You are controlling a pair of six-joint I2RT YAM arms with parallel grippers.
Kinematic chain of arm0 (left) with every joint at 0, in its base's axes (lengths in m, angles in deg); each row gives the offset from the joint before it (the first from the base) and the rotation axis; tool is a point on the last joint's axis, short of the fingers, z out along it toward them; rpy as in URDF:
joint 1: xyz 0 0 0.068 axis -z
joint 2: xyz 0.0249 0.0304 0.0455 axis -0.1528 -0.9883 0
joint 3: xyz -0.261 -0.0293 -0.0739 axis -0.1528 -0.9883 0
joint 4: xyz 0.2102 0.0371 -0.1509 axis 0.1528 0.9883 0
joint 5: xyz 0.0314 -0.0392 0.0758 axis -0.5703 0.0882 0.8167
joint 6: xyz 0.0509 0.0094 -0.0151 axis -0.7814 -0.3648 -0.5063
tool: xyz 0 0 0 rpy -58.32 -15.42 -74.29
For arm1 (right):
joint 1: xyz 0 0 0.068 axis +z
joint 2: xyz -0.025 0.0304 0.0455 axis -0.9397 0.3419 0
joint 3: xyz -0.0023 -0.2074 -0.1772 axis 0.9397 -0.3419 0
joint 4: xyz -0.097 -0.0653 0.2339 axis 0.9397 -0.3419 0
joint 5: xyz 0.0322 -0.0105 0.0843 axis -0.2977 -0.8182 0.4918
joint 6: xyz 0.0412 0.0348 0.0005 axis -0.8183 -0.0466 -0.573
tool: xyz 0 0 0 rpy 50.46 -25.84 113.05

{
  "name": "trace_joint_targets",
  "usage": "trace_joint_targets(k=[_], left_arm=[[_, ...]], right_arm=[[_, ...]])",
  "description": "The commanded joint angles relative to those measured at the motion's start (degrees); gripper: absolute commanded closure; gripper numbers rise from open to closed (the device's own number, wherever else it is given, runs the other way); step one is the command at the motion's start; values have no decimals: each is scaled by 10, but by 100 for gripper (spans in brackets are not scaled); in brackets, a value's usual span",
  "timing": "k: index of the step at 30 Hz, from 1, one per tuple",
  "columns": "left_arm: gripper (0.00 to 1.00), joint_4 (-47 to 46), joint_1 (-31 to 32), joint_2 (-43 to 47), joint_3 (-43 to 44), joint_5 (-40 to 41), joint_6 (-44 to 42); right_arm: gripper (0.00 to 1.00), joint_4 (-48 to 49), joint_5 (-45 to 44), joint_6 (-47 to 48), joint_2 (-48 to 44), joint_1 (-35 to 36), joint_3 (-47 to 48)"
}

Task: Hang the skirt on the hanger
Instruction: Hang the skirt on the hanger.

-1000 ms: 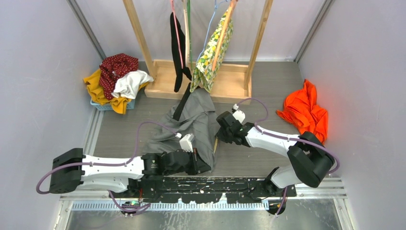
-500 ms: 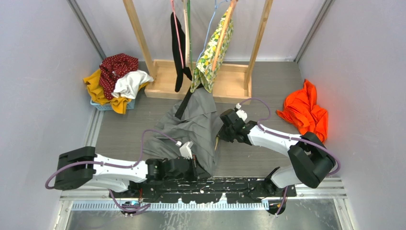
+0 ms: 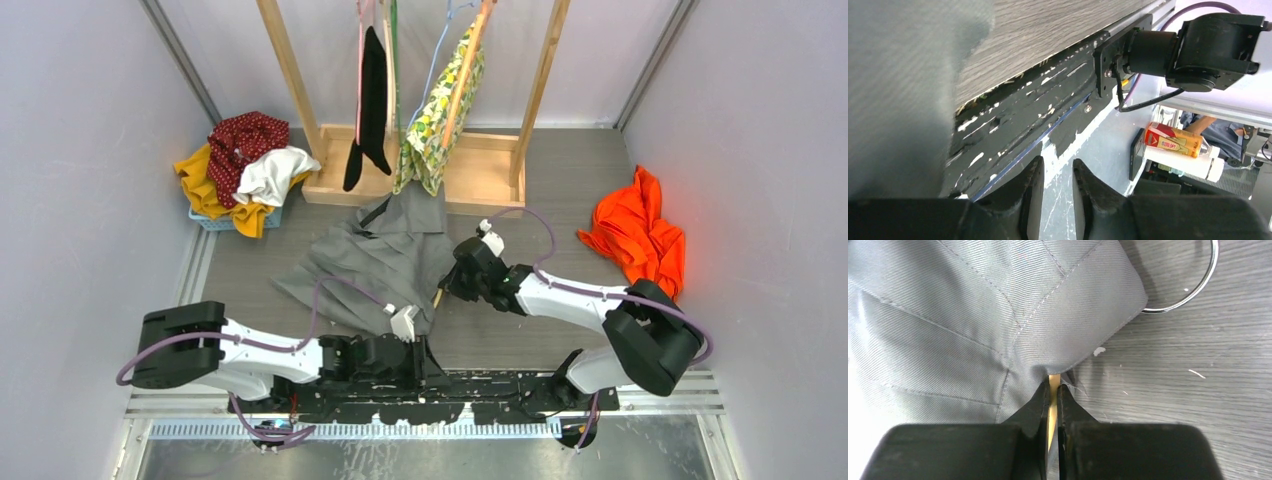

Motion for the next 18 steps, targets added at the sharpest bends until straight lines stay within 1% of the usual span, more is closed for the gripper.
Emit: trace_joint_targets(k=[1, 3, 6, 12, 15, 18], left_arm=[[68, 92, 13, 60, 17, 1, -7], [65, 137, 17, 93, 24, 10, -9], [65, 215, 20, 141, 44, 24, -21], [63, 401, 19, 226, 93, 131, -41], [60, 458, 13, 245, 134, 175, -68], [57, 500, -2, 229, 178, 194, -103]], right_arm=[[99, 83, -12, 31, -47, 9, -37], [99, 84, -12, 44, -62, 13, -51], [99, 91, -13, 55, -74, 17, -69], [99, 100, -16, 35, -73, 31, -77], [99, 107, -16, 28, -56, 40, -68], [99, 108, -8, 24, -34, 51, -45]])
